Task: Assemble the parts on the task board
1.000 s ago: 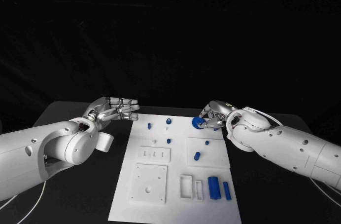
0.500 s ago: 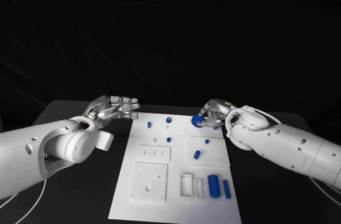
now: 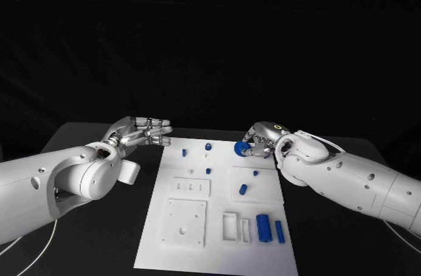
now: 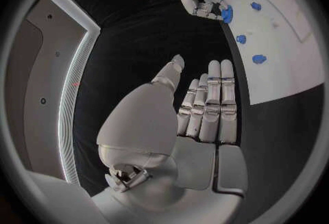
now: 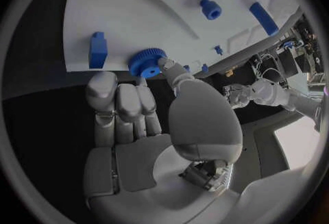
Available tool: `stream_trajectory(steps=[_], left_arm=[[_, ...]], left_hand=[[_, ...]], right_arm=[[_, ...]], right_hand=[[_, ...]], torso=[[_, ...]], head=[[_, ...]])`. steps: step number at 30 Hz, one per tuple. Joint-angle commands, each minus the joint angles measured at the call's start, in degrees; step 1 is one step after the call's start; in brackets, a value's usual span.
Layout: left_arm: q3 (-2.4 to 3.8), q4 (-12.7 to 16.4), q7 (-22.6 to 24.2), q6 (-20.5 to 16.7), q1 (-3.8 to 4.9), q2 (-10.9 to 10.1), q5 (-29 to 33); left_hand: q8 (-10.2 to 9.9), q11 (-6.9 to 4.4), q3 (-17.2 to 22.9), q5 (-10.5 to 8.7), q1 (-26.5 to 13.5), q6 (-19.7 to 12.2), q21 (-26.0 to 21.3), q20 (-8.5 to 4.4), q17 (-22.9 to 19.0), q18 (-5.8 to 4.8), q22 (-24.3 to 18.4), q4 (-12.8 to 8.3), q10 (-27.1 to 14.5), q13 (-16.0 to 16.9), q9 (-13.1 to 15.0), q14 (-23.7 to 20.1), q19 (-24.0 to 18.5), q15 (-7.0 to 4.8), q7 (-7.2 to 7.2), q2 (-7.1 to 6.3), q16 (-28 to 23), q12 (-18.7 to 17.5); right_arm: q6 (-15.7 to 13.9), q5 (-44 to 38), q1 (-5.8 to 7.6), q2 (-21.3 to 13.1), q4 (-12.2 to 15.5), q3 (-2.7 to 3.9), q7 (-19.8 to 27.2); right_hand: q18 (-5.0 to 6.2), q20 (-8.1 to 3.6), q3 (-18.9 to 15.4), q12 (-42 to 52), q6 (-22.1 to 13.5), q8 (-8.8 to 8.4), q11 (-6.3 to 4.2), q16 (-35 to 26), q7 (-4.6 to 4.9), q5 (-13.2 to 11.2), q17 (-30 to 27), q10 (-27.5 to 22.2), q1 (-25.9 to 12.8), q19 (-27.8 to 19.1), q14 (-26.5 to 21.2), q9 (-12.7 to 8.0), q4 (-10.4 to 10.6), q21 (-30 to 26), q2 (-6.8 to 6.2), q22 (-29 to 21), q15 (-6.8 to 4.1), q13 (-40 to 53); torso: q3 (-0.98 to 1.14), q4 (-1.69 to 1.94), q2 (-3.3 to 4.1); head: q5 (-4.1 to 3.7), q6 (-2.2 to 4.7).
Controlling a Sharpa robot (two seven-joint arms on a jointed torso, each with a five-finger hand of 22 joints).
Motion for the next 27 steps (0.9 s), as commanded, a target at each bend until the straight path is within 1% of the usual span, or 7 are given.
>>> stream_trajectory(steps=[1, 3, 7, 13, 16, 21, 27], left_arm=[[0.05, 0.06, 0.23, 0.89, 0.12, 0.12, -0.22], [0.05, 0.05, 0.21, 0.88, 0.12, 0.11, -0.22], [0.04, 0.04, 0.16, 0.86, 0.12, 0.09, -0.22], [0.04, 0.05, 0.06, 0.86, 0.12, 0.08, -0.22], [0.04, 0.06, 0.03, 0.84, 0.12, 0.08, -0.22], [0.04, 0.06, 0.02, 0.84, 0.12, 0.08, -0.22], [0.03, 0.05, 0.04, 0.86, 0.12, 0.08, -0.23]], left_hand=[[-0.02, -0.03, -0.05, -0.37, -0.14, -0.36, 0.31, 0.17, -0.03, -0.19, -0.06, -0.26, -0.37, 0.09, -0.05, 0.12, -0.18, 0.39, -0.06, 0.56, 0.18, -0.01], [-0.02, -0.03, -0.05, -0.37, -0.14, -0.36, 0.31, 0.17, -0.03, -0.19, -0.06, -0.26, -0.37, 0.09, -0.05, 0.12, -0.18, 0.39, -0.06, 0.56, 0.18, -0.01], [-0.02, -0.03, -0.05, -0.37, -0.14, -0.36, 0.31, 0.17, -0.03, -0.19, -0.06, -0.26, -0.37, 0.09, -0.05, 0.12, -0.18, 0.39, -0.06, 0.56, 0.18, -0.01], [-0.02, 0.02, -0.07, -0.35, -0.15, -0.39, 0.35, 0.17, -0.04, -0.18, -0.09, -0.24, -0.37, 0.09, -0.05, 0.09, -0.18, 0.42, -0.02, 0.56, 0.17, -0.01], [-0.02, 0.02, -0.07, -0.35, -0.15, -0.39, 0.35, 0.17, -0.04, -0.18, -0.09, -0.24, -0.37, 0.09, -0.05, 0.09, -0.18, 0.42, -0.02, 0.56, 0.17, -0.01], [-0.02, 0.02, -0.07, -0.35, -0.15, -0.39, 0.35, 0.17, -0.04, -0.18, -0.09, -0.24, -0.37, 0.09, -0.05, 0.09, -0.18, 0.42, -0.02, 0.56, 0.17, -0.01], [-0.02, 0.06, -0.07, -0.34, -0.17, -0.38, 0.33, 0.21, -0.03, -0.16, -0.17, -0.15, -0.4, 0.09, -0.05, 0.1, -0.19, 0.44, -0.03, 0.51, 0.18, -0.01]], right_arm=[[1.61, -2.22, -0.54, -0.03, 0.1, -0.33, -0.96], [2.04, -2.14, -0.58, -0.08, 0.19, -0.34, -0.98], [3.16, -1.67, -0.63, -0.16, 0.31, -0.4, -1.02], [4.02, -1.47, -0.67, -0.17, 0.39, -0.52, -1.19], [3.59, -2.15, -0.68, -0.21, 0.68, -0.61, -1.48], [2.26, -4.22, -0.72, -0.26, 1.66, -0.69, -2.12], [-0.5, -7.07, -0.76, -0.44, 3.56, -0.73, -2.93]], right_hand=[[0.18, 0.0, 0.72, 0.2, 0.77, 0.33, -0.02, 0.2, -0.11, 0.72, 0.12, 0.33, -0.61, 2.71, 0.26, 0.02, -0.26, 0.42, -0.06, 6.01, -0.29, 0.1], [0.13, -0.05, 1.0, 0.11, 0.7, 0.28, -0.01, 0.16, -0.07, 0.88, 0.12, 0.29, -0.89, 2.69, 0.25, -0.15, -0.47, 0.48, -0.24, 6.02, -0.32, 0.1], [0.17, 0.03, -0.32, -0.13, -0.33, 0.32, 0.17, 0.06, 0.15, 1.66, 0.14, 0.09, -1.28, 2.61, 0.22, -0.41, -0.31, 0.39, -0.53, 6.0, -0.21, 0.05], [0.25, 0.09, -1.38, -0.23, -0.65, 0.33, 0.23, 0.03, 0.23, 2.16, 0.26, -0.02, -1.05, 2.59, 0.21, -0.42, -0.24, 0.41, -0.4, 6.01, -0.17, 0.04], [0.28, 0.05, -0.93, -0.17, -0.26, 0.34, 0.14, 0.1, 0.15, 4.27, 0.38, 0.02, -0.99, 2.61, 0.24, -0.37, -0.33, 0.46, -0.26, 6.03, -0.23, 0.09], [0.21, -0.1, 0.87, -0.07, 0.6, 0.33, -0.1, 0.05, -0.05, 7.82, 0.44, 0.2, -1.66, 2.75, 0.24, -0.4, -0.59, 1.32, -0.6, 6.22, -0.4, 0.18], [0.03, -0.4, 3.8, 0.15, 1.92, 0.33, -0.5, -0.04, -0.5, 10.05, 0.49, 0.6, -2.71, 2.83, 0.29, -0.5, -0.91, 2.3, -1.17, 6.39, -0.73, 0.41]], torso=[[-0.03, -0.05, -0.04], [-0.02, -0.03, -0.05], [-0.02, 0.01, -0.03], [0.0, -0.02, -0.01], [0.02, -0.02, 0.01], [0.03, -0.01, -0.03], [0.02, 0.06, 0.0]], head=[[-0.05, -0.03], [-0.06, -0.03], [-0.03, -0.02], [-0.04, 0.01], [0.01, 0.02], [-0.01, 0.0], [0.1, 0.05]])
